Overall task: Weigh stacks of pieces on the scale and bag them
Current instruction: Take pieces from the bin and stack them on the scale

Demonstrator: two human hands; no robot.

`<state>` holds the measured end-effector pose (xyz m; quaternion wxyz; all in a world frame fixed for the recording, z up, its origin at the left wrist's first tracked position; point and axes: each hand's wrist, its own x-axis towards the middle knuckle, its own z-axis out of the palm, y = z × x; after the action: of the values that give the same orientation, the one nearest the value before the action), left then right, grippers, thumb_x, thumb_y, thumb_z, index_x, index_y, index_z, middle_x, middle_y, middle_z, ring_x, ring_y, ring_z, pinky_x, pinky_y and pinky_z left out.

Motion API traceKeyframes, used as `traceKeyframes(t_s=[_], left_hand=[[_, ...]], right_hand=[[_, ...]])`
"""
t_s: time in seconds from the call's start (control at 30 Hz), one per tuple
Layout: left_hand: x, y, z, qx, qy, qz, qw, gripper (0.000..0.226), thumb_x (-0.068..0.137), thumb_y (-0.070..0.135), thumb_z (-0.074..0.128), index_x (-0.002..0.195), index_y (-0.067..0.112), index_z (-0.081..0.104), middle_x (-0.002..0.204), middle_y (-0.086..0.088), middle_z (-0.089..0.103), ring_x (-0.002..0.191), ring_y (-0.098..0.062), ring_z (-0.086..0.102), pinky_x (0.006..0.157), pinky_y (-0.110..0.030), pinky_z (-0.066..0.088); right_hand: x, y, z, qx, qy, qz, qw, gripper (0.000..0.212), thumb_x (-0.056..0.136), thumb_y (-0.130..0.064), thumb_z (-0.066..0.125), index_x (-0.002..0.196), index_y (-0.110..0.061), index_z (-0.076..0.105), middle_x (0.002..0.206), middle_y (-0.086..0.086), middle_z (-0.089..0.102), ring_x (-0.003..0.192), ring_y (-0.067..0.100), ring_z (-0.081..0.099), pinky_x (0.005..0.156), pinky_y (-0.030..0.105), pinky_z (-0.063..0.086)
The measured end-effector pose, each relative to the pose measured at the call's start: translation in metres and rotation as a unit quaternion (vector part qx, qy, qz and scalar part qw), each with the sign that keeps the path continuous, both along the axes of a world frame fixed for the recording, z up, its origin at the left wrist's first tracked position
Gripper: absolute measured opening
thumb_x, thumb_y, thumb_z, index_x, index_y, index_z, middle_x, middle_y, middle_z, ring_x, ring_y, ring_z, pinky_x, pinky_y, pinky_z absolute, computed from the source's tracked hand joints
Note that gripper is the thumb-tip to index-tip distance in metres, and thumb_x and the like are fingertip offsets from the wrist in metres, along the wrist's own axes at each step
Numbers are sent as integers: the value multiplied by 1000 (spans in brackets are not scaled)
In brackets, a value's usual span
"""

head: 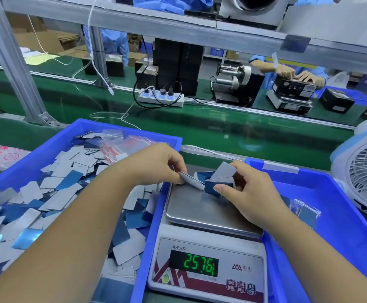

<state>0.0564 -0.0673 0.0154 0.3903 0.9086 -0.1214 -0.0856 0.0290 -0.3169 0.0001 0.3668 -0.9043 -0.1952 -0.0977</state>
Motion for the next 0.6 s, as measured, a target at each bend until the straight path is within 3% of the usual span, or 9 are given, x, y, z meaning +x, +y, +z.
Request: traceKeyframes(t_s=[0.07, 0.23, 0.33, 0.47, 0.53, 0.6], left_hand=[[0, -3, -1, 2, -11, -13, 1000, 19, 75, 16, 81, 79, 34, 76, 69, 15, 68, 57, 4, 56, 56, -9, 44], [0, 3, 1, 14, -7, -36, 999, 14, 79, 23, 81, 78, 34, 71, 69, 15, 67, 62, 1, 58, 65, -20, 49], [-1, 3, 2, -13, 8, -50, 999, 14, 79, 22, 82, 78, 31, 72, 73, 10, 69, 65, -2, 59, 66, -23, 50], [-1, -18, -5, 4, -51, -28, 998, 19, 80, 19, 79, 81, 32, 66, 69, 17, 65, 58, 5, 54, 61, -14, 45], [0, -22, -8, -19, -55, -11, 998, 28, 81, 14, 77, 93, 34, 61, 72, 16, 66, 59, 3, 57, 62, -16, 47], [1, -21, -9, -41, -38, -14, 998, 40, 82, 14, 76, 106, 39, 55, 75, 20, 66, 62, 1, 60, 61, -14, 47]], right_hand=[[1, -1, 0, -1, 0, 3, 1000, 24, 81, -27, 78, 80, -38, 56, 64, -27, 56, 60, 1, 47, 56, 10, 37], [5, -8, 2, 26, 28, -17, 999, 21, 81, -25, 78, 84, -35, 59, 69, -19, 63, 62, 6, 52, 59, 15, 42], [9, -10, 3, 98, 47, -43, 993, 20, 82, -20, 77, 89, -33, 64, 83, -13, 72, 77, 12, 66, 72, 30, 51], [6, 1, -1, 97, 44, -31, 994, 22, 81, -26, 76, 96, -36, 64, 88, -3, 72, 84, 26, 67, 79, 45, 55], [6, 3, -1, 102, 58, -17, 993, 26, 80, -28, 76, 99, -41, 64, 88, -4, 72, 80, 26, 66, 77, 44, 56], [6, 1, 1, 110, 78, 0, 991, 29, 81, -27, 77, 99, -46, 64, 83, -3, 71, 64, 22, 60, 63, 37, 54]])
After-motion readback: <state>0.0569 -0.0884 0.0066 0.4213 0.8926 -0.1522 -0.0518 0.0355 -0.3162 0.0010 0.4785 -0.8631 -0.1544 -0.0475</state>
